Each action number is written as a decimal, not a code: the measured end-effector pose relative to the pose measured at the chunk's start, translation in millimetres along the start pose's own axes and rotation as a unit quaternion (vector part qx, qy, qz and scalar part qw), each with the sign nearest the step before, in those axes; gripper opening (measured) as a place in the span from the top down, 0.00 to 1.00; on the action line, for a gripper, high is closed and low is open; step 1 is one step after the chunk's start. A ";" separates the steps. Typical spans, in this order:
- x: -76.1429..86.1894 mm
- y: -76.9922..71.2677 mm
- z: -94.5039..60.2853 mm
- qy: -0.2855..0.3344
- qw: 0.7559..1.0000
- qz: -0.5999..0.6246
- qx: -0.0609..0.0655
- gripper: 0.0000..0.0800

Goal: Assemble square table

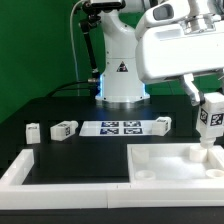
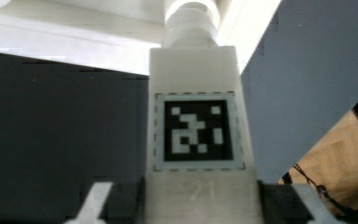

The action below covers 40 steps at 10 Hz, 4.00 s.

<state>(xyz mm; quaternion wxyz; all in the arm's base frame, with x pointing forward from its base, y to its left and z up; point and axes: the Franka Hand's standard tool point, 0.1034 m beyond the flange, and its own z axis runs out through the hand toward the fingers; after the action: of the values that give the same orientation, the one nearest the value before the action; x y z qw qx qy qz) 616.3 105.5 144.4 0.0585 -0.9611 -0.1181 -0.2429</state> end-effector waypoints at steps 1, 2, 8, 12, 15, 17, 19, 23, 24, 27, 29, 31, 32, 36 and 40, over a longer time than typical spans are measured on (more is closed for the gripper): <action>0.9 -2.7 -1.7 0.033 0.999 0.007 -0.015 0.64; -2.4 -5.5 -0.9 0.047 0.999 0.008 -0.021 0.64; -2.8 -7.3 4.8 0.068 0.996 0.042 -0.026 0.64; -12.1 -7.2 21.1 0.075 0.996 0.047 -0.031 0.64; -16.3 -6.2 37.1 0.072 0.996 0.052 -0.030 0.64; -14.1 -6.4 39.2 0.073 0.996 0.052 -0.029 0.64; -15.6 -6.9 43.5 0.068 0.996 0.053 -0.027 0.64; -22.2 -7.9 49.5 0.067 0.996 0.053 -0.033 0.64; -22.5 -9.0 49.5 0.069 0.995 0.052 -0.038 0.64; -24.3 -8.6 51.5 0.057 0.997 0.049 -0.035 0.44; -24.9 -8.6 51.9 0.056 0.997 0.049 -0.035 0.28; -25.5 -8.7 52.4 0.055 0.997 0.049 -0.035 0.19; -25.6 -8.7 52.5 0.055 0.997 0.049 -0.035 0.19; -27.2 -9.3 53.5 0.050 0.997 0.052 -0.033 0.19; -22.3 -2.8 44.2 -0.041 0.992 0.123 -0.005 0.19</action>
Offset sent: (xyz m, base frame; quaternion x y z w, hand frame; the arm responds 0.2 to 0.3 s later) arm 0.0082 0.0098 -0.0021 -0.0270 0.0939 0.1401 0.9853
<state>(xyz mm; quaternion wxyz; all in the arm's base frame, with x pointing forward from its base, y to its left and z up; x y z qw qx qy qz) 616.5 111.4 95.1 0.0779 -0.9778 -0.0003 -0.1944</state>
